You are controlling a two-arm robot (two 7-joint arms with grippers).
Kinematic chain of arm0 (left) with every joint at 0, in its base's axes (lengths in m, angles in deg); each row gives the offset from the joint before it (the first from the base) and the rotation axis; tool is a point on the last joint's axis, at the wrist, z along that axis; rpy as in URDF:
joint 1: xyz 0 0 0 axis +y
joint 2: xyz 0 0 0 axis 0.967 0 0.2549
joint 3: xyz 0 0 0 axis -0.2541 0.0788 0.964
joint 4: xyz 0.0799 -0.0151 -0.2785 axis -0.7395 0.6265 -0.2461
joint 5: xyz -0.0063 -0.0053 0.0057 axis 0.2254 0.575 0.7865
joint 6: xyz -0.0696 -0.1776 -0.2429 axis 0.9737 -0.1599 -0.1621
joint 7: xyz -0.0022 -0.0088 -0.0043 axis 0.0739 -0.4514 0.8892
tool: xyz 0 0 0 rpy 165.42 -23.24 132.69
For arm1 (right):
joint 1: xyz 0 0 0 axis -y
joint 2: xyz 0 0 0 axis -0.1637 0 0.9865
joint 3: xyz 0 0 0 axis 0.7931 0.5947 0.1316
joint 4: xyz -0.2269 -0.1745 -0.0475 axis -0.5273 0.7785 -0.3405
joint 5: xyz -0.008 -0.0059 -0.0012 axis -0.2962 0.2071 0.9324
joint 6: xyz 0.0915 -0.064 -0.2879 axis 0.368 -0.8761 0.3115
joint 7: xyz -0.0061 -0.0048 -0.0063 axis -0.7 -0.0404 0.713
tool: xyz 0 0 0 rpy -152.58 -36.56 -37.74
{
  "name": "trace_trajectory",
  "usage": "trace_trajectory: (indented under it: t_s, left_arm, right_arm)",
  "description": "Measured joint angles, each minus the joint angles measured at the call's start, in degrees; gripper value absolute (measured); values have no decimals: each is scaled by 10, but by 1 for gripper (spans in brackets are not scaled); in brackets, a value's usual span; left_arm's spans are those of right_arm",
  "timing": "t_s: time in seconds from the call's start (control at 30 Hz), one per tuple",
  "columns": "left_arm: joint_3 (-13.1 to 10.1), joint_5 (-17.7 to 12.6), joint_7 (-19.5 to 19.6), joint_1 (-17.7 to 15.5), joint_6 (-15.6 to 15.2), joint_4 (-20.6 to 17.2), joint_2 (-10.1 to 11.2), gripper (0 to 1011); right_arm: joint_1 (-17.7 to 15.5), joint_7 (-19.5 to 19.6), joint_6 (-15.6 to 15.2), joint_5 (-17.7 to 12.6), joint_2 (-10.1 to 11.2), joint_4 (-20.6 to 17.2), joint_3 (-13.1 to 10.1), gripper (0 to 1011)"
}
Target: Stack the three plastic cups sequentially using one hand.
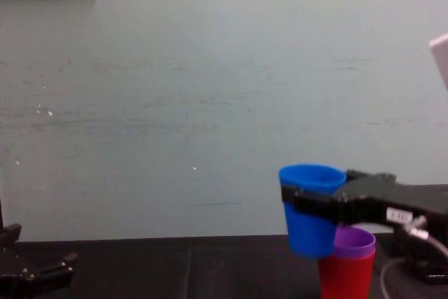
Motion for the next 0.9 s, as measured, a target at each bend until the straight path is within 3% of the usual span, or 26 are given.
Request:
trace_trajectory:
  t_s: [0.37, 0.9]
  left_arm:
    - [0, 0, 0, 0, 0, 0, 0, 1005]
    - [0, 0, 0, 0, 0, 0, 0, 1005]
  right_arm:
    - [38, 4, -24, -32, 7, 24, -12, 731]
    - [57, 11, -12, -41, 7, 67, -12, 731]
